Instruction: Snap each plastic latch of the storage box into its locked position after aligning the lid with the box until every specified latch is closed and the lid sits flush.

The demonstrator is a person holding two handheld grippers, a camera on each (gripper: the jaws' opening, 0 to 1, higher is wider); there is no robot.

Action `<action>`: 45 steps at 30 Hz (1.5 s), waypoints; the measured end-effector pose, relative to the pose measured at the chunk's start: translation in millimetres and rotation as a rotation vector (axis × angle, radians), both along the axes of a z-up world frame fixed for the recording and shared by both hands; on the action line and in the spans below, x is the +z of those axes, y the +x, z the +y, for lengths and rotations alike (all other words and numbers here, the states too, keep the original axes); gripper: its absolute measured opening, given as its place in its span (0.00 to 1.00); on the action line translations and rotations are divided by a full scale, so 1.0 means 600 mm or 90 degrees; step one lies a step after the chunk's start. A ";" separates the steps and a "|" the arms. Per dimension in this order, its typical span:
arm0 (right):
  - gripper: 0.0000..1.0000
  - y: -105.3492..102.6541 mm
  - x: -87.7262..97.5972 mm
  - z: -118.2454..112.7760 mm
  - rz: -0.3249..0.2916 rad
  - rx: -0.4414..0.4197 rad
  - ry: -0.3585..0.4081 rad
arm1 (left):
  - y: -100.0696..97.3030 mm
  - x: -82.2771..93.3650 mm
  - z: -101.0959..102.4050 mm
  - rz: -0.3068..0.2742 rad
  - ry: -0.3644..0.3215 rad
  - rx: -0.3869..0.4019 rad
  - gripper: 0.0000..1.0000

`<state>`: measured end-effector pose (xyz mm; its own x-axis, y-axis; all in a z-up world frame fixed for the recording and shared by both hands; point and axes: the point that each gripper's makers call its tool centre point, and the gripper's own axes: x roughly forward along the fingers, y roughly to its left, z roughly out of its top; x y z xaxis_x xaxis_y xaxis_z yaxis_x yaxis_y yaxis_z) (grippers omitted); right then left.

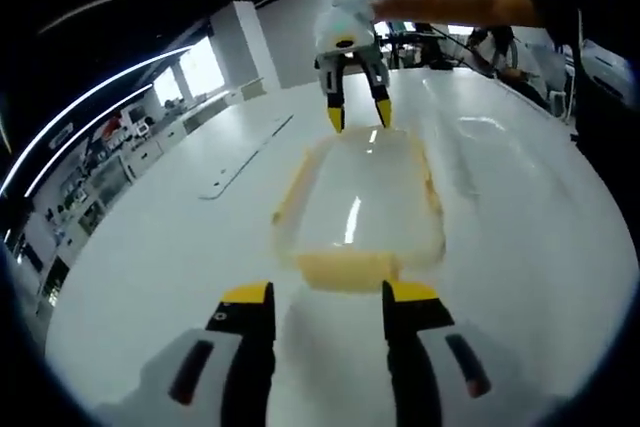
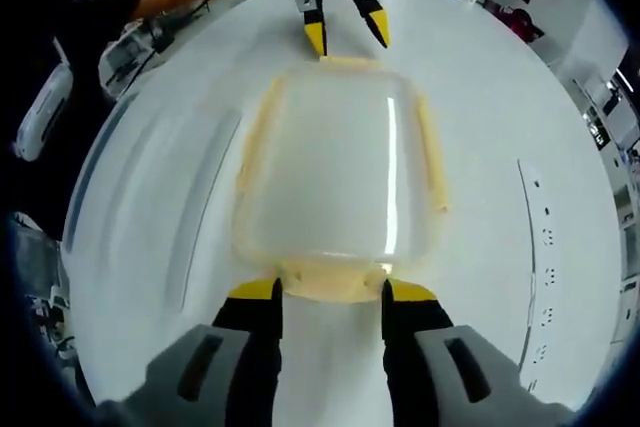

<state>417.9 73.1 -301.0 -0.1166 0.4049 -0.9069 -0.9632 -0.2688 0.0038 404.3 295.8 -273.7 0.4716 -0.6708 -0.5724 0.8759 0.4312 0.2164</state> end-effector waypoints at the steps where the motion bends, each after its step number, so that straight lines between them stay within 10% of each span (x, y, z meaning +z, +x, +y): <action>1: 0.37 0.000 0.000 0.000 0.000 0.000 0.000 | -0.002 -0.001 0.000 0.000 0.000 -0.003 0.42; 45: 0.39 -0.005 -0.003 0.005 -0.003 -0.006 -0.016 | -0.027 -0.019 -0.046 0.091 -0.088 -0.106 0.39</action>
<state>414.8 76.3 -302.8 -0.1089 0.3826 -0.9175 -0.9659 -0.2589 0.0067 388.2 268.2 -285.1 0.2688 -0.8088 -0.5230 0.9548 0.2954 0.0340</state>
